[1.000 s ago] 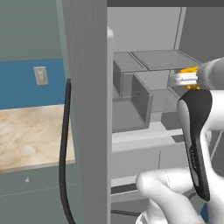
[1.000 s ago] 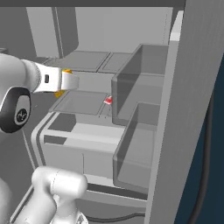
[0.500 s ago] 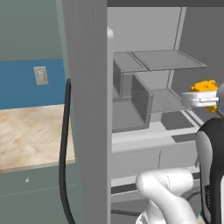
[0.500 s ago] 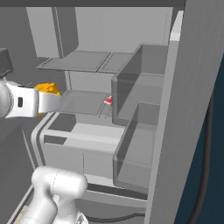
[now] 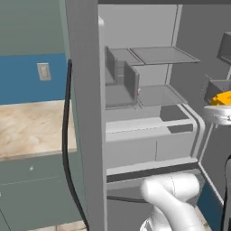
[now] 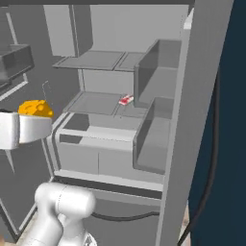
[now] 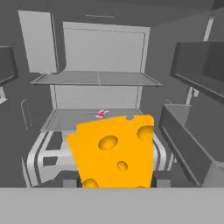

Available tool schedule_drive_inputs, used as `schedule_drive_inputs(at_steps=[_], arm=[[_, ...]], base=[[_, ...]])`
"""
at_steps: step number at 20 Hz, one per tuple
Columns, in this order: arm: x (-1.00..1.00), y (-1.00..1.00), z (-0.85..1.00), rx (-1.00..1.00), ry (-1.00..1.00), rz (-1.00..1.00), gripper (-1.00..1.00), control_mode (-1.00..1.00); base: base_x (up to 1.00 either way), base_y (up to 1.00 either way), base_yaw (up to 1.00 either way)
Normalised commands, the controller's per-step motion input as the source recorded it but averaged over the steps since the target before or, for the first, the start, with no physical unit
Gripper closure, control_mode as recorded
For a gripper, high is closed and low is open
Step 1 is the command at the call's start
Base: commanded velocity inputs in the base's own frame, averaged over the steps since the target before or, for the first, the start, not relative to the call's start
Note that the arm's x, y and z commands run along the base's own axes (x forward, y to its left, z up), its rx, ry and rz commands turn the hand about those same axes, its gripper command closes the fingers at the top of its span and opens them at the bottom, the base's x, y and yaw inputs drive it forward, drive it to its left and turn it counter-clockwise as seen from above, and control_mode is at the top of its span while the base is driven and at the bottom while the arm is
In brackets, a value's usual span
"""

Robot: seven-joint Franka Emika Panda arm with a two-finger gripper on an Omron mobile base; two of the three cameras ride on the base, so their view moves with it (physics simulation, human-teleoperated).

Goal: Pick the cheese from the fridge and the cheese grater from the cabinet and place them next to the salad bowl.

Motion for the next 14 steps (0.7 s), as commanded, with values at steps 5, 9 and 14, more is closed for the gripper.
schedule_drive_inputs(at_steps=[5, 9, 14], arm=[[0.00, 0.00, 0.00, 0.00, 0.00, 0.00, 1.00, 1.00], [0.00, 0.00, 0.00, 0.00, 0.00, 0.00, 1.00, 1.00], [0.00, 0.00, 0.00, 0.00, 0.00, 0.00, 1.00, 1.00]], base=[[-1.00, 0.48, 0.01], [-1.00, 0.62, 0.02], [-1.00, 0.46, 0.00]])
